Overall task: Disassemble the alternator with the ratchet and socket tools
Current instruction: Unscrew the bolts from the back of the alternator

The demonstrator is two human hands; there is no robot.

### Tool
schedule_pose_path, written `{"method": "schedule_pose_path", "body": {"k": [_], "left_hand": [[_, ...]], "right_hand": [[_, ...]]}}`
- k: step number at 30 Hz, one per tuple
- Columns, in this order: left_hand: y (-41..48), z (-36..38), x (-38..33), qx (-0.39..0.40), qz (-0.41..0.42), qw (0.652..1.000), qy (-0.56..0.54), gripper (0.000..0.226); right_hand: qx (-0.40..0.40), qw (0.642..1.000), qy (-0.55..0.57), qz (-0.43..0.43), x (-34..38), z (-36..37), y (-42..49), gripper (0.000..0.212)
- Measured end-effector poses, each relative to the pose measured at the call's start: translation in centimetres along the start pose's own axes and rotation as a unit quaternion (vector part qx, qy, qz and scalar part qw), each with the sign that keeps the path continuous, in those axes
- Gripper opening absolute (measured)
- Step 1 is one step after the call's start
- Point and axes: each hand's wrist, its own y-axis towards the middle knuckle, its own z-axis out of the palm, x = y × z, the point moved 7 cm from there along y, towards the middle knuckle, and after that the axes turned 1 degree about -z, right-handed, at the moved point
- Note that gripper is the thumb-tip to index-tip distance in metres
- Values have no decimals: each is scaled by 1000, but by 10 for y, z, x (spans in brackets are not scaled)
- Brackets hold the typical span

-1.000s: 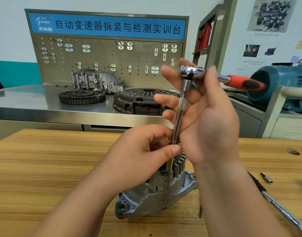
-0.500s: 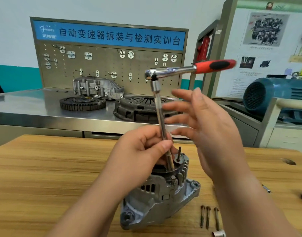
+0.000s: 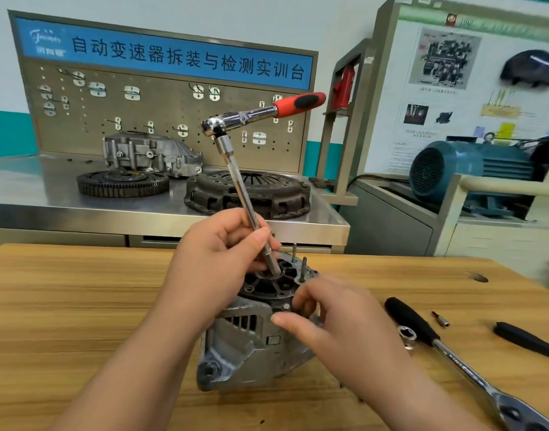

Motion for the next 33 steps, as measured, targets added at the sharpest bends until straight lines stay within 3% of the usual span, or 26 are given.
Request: {"method": "schedule_pose_path", "body": {"k": [8,11,15,17,19,23,27,33], "left_hand": [[1,0,1,21,5,1000,-1,17],[0,0,1,23,5,1000,0,18],[0,0,2,23,3,1000,2,20],[0,0,2,25,1,1000,4,21],[0,1,1,27,1,1000,6,21],[-2,3,0,31,6,999,13,22],[-4,5,-3,36,12,999,14,25],[-4,7,-2,43,11,999,7,24]], "right_hand": [[-49,998,-1,-50,16,-5,1,17],[-93,991,88,-49,20,-24,4,17],[-163,968,188,20,-8,-65,9,14],[-126,976,162,66,-33,-70,10,16],[-35,983,121,130,-65,-53,7,14],[112,968,33,222,-124,0,-13,16],[123,955,-77,259,-160,17,-25,25],[146,942,-101,284,-176,32,-31,25]]}}
